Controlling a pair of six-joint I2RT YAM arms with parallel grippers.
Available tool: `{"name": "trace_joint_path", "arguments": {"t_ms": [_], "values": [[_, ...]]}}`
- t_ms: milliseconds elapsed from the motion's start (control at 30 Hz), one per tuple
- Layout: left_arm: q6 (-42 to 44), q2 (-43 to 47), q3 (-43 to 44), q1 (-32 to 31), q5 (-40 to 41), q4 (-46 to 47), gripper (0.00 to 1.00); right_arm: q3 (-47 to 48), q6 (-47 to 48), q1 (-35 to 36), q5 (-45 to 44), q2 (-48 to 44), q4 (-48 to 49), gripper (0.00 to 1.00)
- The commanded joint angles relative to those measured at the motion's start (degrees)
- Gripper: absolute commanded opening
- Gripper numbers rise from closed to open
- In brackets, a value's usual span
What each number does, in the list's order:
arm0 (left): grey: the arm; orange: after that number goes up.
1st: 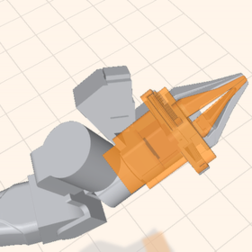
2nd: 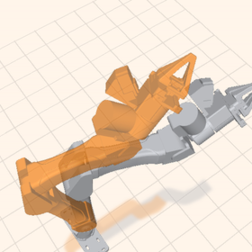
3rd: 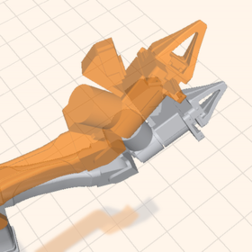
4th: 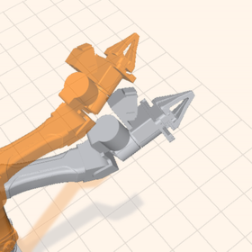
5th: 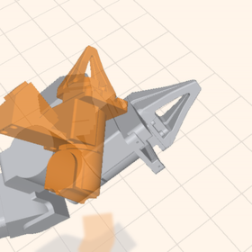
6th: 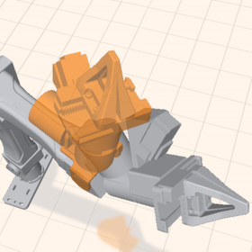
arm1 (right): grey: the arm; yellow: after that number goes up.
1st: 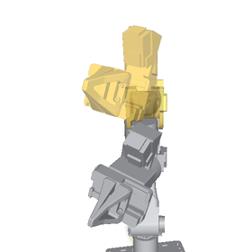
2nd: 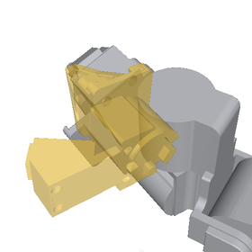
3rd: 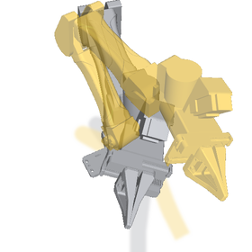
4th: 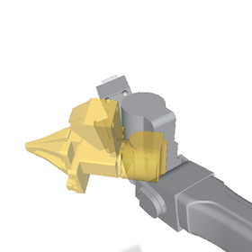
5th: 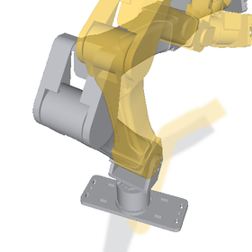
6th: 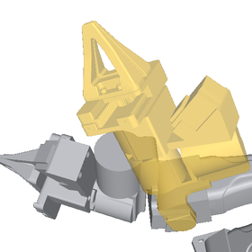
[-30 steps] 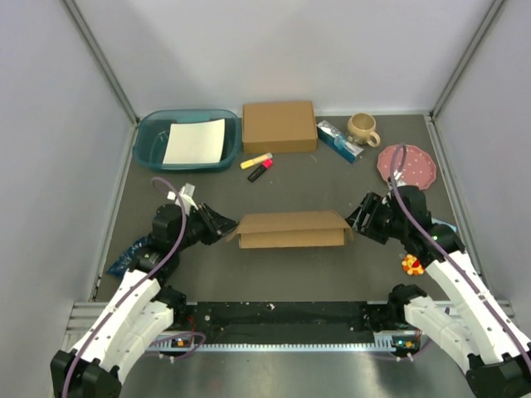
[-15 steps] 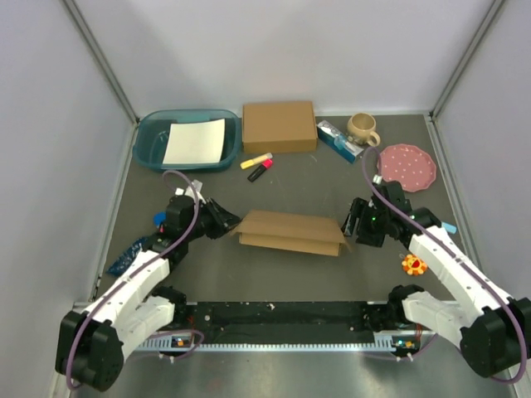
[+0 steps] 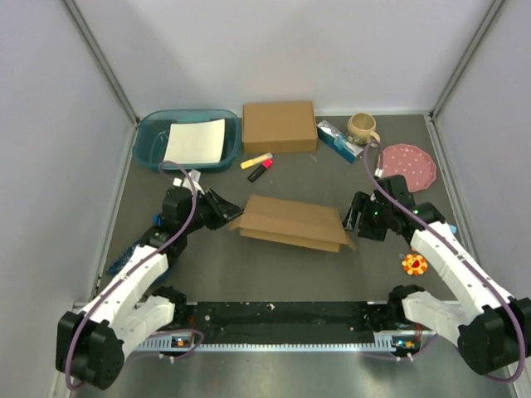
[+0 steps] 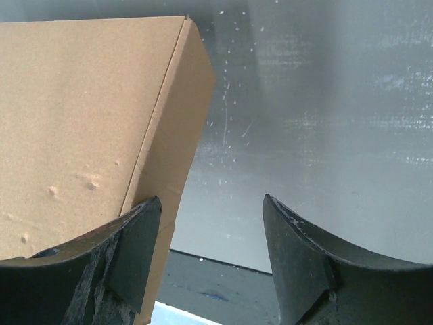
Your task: Fold the paper box
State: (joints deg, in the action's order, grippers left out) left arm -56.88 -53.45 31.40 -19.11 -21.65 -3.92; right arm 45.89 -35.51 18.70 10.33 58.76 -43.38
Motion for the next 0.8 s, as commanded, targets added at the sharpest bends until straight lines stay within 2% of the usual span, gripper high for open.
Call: {"name": "trace_joint_path", "arguments": {"t_ms": [0,167,267,300,433,567,767], "values": [[-0.16,4.31,3.06,-1.98,-10.34,0.06,0.28,4.82,-2.72,0.90,8.13,-3.56,5.23,0.65],[0.28,6.86,-0.97,-1.98,-8.76,1.45,0.28,3.07,-2.73,0.90,7.34,-4.97,5.75,0.66],[-1.30,7.92,-7.65,-2.07,-6.92,10.75,0.28,-1.40,-3.08,0.90,6.90,-5.50,10.48,0.65],[-2.00,7.92,-11.15,-2.07,-6.39,16.87,0.28,-2.55,-3.08,0.90,6.38,-5.76,11.72,0.65],[-0.17,5.47,-15.84,-2.07,-3.67,23.42,0.28,-7.12,-2.03,0.81,3.65,-5.85,15.86,0.62],[1.77,1.95,-18.03,-2.07,-3.31,25.54,0.27,-9.50,-0.27,0.90,-0.03,-5.77,16.39,0.58],[4.15,3.52,-19.80,-2.07,0.72,22.58,0.26,-12.75,0.44,0.90,-3.11,-6.90,16.30,0.47]]}}
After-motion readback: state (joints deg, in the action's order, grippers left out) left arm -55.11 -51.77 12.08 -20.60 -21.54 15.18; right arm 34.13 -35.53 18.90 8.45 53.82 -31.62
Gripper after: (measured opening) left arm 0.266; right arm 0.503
